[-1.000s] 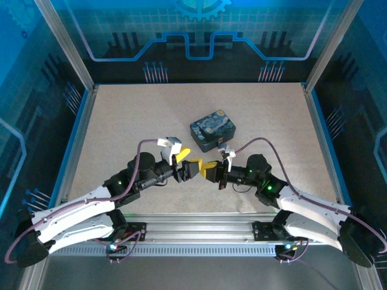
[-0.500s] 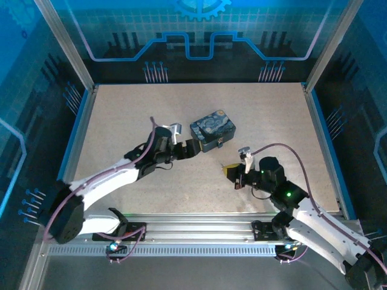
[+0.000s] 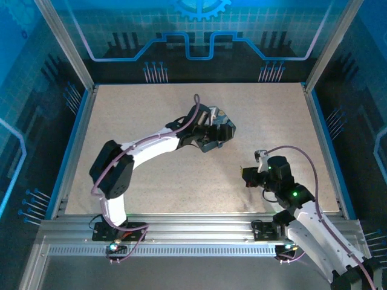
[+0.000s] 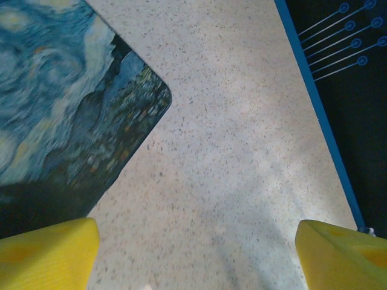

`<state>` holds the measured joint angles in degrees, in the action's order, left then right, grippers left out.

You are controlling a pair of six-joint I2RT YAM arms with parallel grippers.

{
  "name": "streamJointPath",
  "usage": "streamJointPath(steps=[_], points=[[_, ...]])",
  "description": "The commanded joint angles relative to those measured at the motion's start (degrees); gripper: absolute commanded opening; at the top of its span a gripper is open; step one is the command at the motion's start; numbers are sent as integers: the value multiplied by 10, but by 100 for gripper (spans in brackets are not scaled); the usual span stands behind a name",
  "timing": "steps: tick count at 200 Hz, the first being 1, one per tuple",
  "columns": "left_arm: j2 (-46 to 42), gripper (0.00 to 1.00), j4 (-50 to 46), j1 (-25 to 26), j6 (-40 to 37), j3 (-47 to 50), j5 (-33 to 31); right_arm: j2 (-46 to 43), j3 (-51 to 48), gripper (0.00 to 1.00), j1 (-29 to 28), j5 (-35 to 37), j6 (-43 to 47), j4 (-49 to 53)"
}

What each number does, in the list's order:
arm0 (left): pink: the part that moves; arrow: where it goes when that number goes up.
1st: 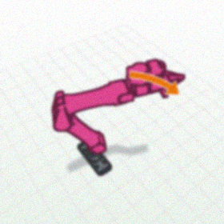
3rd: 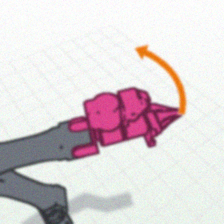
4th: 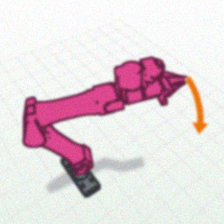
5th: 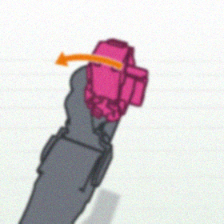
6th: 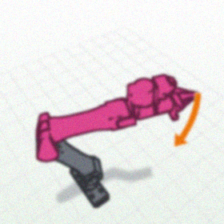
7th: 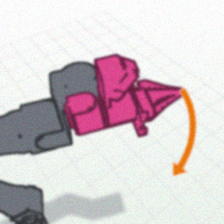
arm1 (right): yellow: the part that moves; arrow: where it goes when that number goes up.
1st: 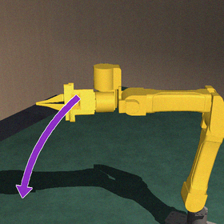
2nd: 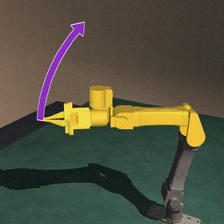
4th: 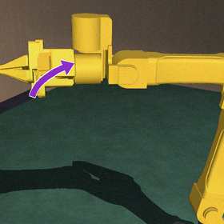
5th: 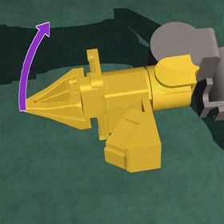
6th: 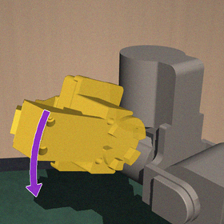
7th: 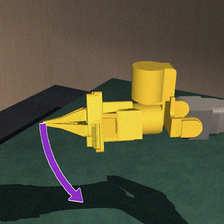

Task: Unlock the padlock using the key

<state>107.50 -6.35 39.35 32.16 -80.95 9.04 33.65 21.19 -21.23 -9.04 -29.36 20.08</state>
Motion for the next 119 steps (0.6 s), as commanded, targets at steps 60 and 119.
streamJointPath(steps=[60, 119], points=[[164, 86, -60, 2, -70, -200, -9, -10, -7, 0, 29, -20, 4, 38], [247, 86, -122, 2, -88, -319, -11, -7, -4, 0, 34, -24, 6, 40]])
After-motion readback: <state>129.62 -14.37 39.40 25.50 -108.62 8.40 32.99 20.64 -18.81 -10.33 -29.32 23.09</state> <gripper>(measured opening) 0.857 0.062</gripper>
